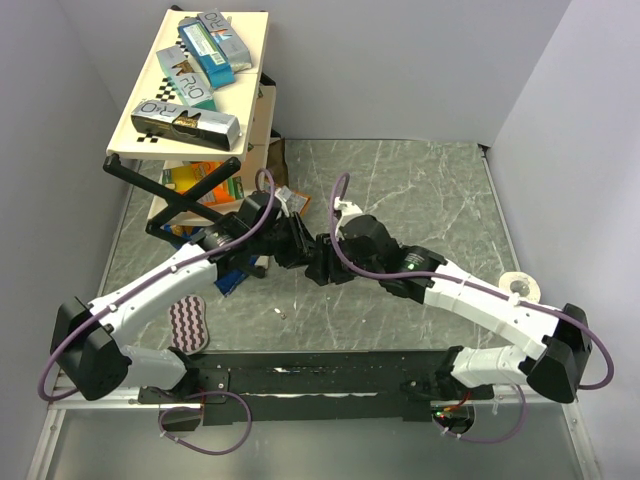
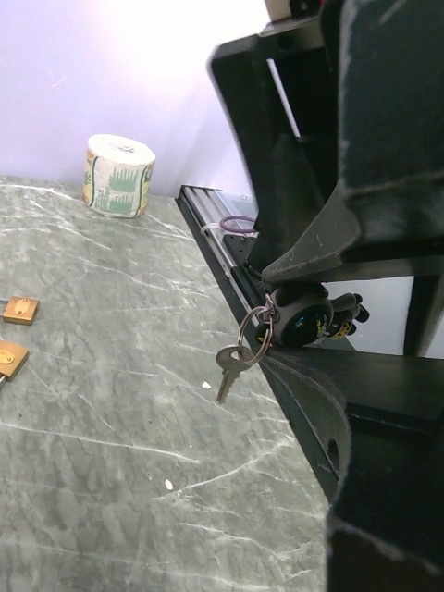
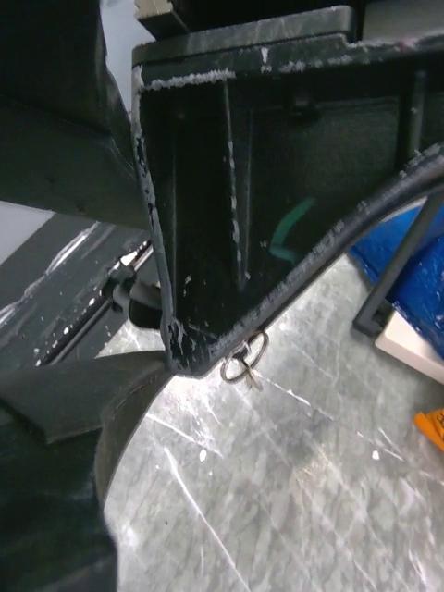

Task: Unlock with the key

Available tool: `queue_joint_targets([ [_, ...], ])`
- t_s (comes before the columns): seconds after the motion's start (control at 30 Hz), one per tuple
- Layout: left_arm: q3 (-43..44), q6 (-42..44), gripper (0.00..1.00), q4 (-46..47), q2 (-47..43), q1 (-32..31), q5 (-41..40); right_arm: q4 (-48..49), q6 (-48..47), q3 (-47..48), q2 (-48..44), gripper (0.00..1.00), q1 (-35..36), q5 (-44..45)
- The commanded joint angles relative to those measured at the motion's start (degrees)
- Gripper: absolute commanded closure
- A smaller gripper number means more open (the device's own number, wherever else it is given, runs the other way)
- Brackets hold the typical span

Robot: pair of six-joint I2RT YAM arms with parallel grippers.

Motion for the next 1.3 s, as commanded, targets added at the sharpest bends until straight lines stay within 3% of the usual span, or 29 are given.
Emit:
queue_joint_targets([
  [0.0,0.4,-0.3,0.99,1.9,-1.8,0.1,1.6,0.9,0.2,4.3,1.5,0.50,0.5,1.1],
  [0.13,0.2,0.3,0.98,2.4,-2.2,0.7,2.5,-2.0,1.0,5.9,2.9,0.95,0.4,3.0],
  [0.2,0.0,0.8,0.91,2.8,-2.5,1.4,2.9,-3.1,1.6,6.0,2.9,1.00,0.4,3.4],
  [0.23,-0.2,1.2,0.75,3.2,-2.8,1.7,3.2,-3.1,1.6,5.9,2.9,1.00,0.3,3.4],
  [0.3,-0.5,2.9,0.55,4.1,-3.5,2.4,3.6,-3.1,1.6,5.1,1.9,1.00,0.4,3.1],
  [0.33,-0.6,3.8,0.33,4.7,-3.8,2.6,3.4,-3.2,1.7,4.9,1.4,1.00,0.3,3.1],
  [0.43,-0.8,7.6,0.08,6.2,-4.6,3.0,4.2,-4.2,1.6,3.4,-1.2,1.00,-0.6,2.4],
  [0.47,-0.8,8.4,0.05,6.5,-4.5,3.1,4.7,-4.2,1.5,2.9,-1.9,1.00,-1.0,-0.3],
  [0.57,-0.7,11.7,0.00,6.9,-4.5,3.3,6.6,-6.0,0.6,1.4,-4.6,1.00,-3.3,-6.5],
  [0.87,-3.9,24.7,0.04,9.3,-10.2,3.3,11.3,-14.7,-1.1,0.4,-13.1,1.00,-12.0,-28.4],
  [1.1,-14.2,26.6,0.04,23.7,-21.0,3.3,21.8,-20.0,0.0,3.3,-16.1,1.00,-14.3,-35.5],
  [1.27,-18.0,23.8,0.04,34.5,-21.8,3.3,32.9,-18.4,4.5,3.5,-18.7,1.00,-14.4,-39.5],
])
